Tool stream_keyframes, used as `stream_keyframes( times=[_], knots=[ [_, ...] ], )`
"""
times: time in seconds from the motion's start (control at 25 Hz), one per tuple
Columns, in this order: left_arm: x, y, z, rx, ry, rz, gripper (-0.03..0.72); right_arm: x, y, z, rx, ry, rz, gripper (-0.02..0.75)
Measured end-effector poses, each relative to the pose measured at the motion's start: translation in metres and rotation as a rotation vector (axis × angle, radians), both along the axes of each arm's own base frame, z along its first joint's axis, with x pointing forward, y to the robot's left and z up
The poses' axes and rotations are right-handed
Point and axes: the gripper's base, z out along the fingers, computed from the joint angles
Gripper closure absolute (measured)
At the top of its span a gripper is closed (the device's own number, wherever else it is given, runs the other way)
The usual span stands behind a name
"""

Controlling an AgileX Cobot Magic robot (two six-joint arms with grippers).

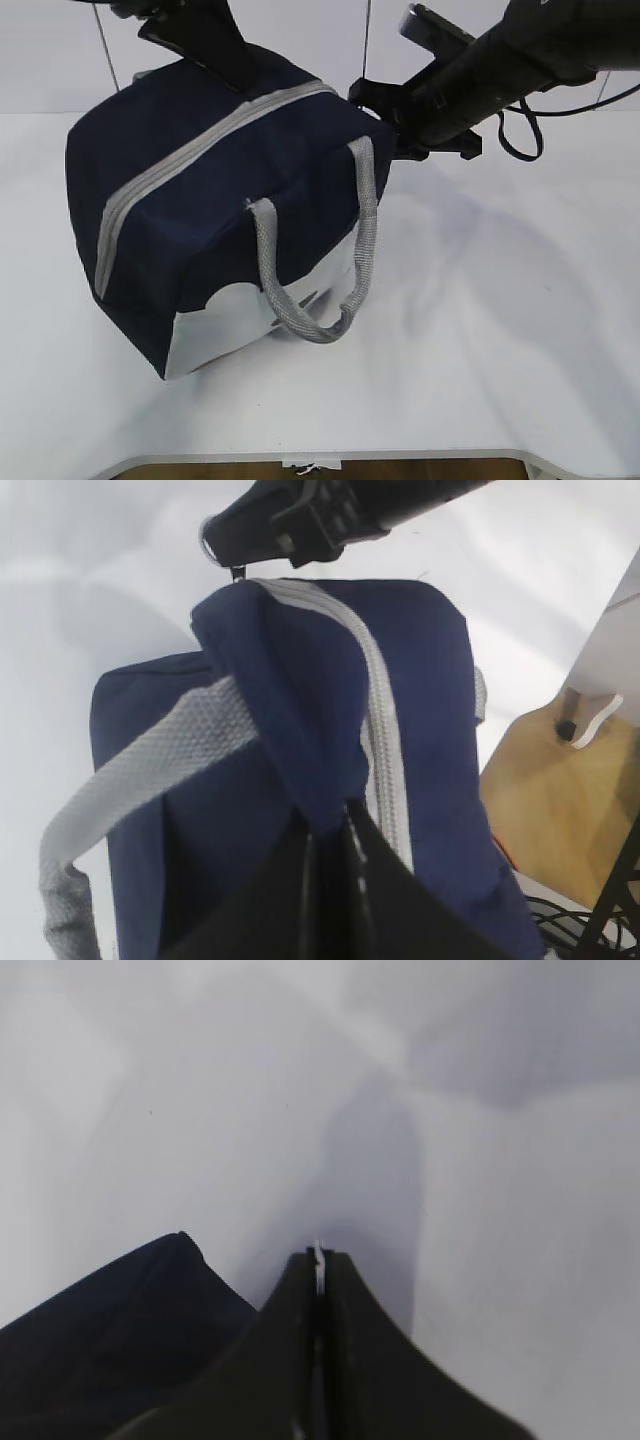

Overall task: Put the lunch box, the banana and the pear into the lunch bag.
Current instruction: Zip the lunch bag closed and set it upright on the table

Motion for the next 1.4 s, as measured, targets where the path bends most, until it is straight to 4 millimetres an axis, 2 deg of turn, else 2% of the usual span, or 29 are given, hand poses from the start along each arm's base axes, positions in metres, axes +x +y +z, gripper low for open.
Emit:
stream_keyframes(
  times=[0.2, 0.48, 0.68, 0.84, 0.92, 1.04, 1.16, 1.4],
  knots=[
    [0.003, 0.0, -0.005, 0.018, 0.004, 0.002, 0.694, 0.0, 0.0, -0.001, -0.002, 0.003, 0.002, 0.737],
    [0.018, -0.007, -0.027, 0.034, 0.05, 0.006, 0.694, 0.001, -0.003, -0.003, -0.023, 0.001, 0.007, 0.737],
    [0.023, -0.008, -0.036, 0.048, 0.062, 0.009, 0.694, 0.001, -0.003, -0.004, -0.037, -0.006, 0.029, 0.72],
    [0.023, -0.008, -0.037, 0.051, 0.063, 0.009, 0.694, 0.0, -0.003, -0.004, -0.042, -0.004, 0.039, 0.58],
    [0.024, -0.008, -0.038, 0.051, 0.065, 0.009, 0.694, 0.0, -0.003, -0.004, -0.042, -0.001, 0.04, 0.462],
    [0.024, -0.008, -0.038, 0.058, 0.062, 0.01, 0.694, -0.001, -0.003, -0.005, -0.046, 0.008, 0.051, 0.348],
    [0.026, -0.005, -0.04, 0.099, 0.04, 0.013, 0.694, -0.004, -0.003, -0.002, -0.065, 0.008, 0.083, 0.318],
    [0.033, -0.002, -0.052, 0.178, 0.028, 0.018, 0.694, -0.023, -0.012, 0.028, -0.181, -0.011, 0.178, 0.305]
  ],
)
